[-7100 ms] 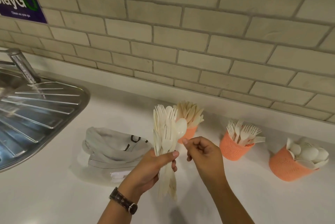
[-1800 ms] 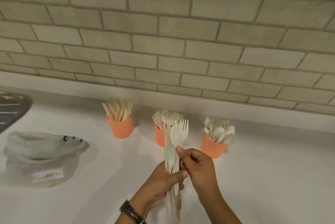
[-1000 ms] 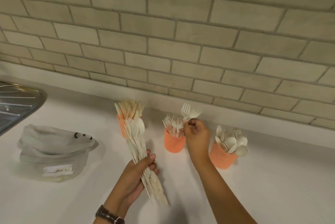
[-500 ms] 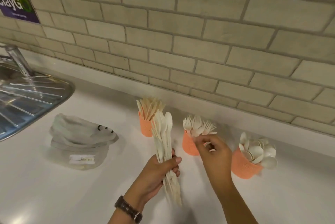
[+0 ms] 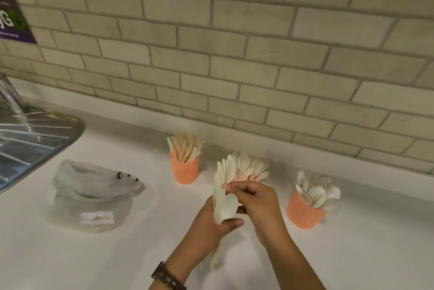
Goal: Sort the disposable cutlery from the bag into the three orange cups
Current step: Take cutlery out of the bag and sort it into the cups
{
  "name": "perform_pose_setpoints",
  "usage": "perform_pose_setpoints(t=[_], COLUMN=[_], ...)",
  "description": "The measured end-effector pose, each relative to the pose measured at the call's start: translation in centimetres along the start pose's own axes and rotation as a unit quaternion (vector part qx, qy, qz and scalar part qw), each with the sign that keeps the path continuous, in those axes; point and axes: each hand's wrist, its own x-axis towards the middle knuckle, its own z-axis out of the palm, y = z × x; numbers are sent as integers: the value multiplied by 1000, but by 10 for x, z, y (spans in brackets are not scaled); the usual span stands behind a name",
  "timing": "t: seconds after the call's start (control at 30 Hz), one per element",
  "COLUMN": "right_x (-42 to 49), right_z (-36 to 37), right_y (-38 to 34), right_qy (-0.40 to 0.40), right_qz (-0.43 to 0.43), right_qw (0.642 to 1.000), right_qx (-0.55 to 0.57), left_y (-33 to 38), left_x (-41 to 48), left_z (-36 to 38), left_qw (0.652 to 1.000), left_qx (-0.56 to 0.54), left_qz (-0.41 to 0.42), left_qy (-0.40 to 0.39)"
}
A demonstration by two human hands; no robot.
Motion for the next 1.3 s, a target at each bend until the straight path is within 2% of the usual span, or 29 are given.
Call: perform_pose_setpoints(t=[0.2, 0.33, 0.47, 0.57, 0.63, 0.7, 0.83, 1.0, 1.07, 1.2, 1.3], right_x=[0, 2, 6, 8, 11, 15, 31, 71, 87, 104, 96], right_z=[-2, -2, -3, -6, -10, -16, -35, -44, -37, -29, -31], right_y=[1, 3, 8, 12, 12, 9, -5, -1, 18, 60, 55], right_qy=[-24, 4, -1, 5, 16, 20, 78, 223, 229, 190, 218], right_qz=[68, 48, 51, 60, 77, 74, -5, -151, -150, -63, -102], right_qw=[995, 998, 998, 998, 994, 990, 983, 963, 958, 955, 933], right_qx=[75, 32, -36, 1, 71, 119, 166, -14, -83, -218, -267], left_y=[-2, -7, -8, 0, 5, 5, -5, -4, 1, 6, 10], left_x=[1, 3, 6, 7, 6, 6, 11, 9, 8, 6, 4], left_z=[-1, 2, 2, 2, 0, -4, -12, -24, -26, -30, -31], left_qw=[999, 999, 999, 999, 999, 992, 955, 909, 898, 893, 908], left_qx=[24, 23, 15, -2, -44, -118, -282, -406, -430, -442, -411], left_qz=[-3, -14, -2, 21, 13, -32, -80, -92, -93, -83, -84], left_qy=[26, 29, 39, 31, 23, 31, 54, 36, 20, -11, -1])
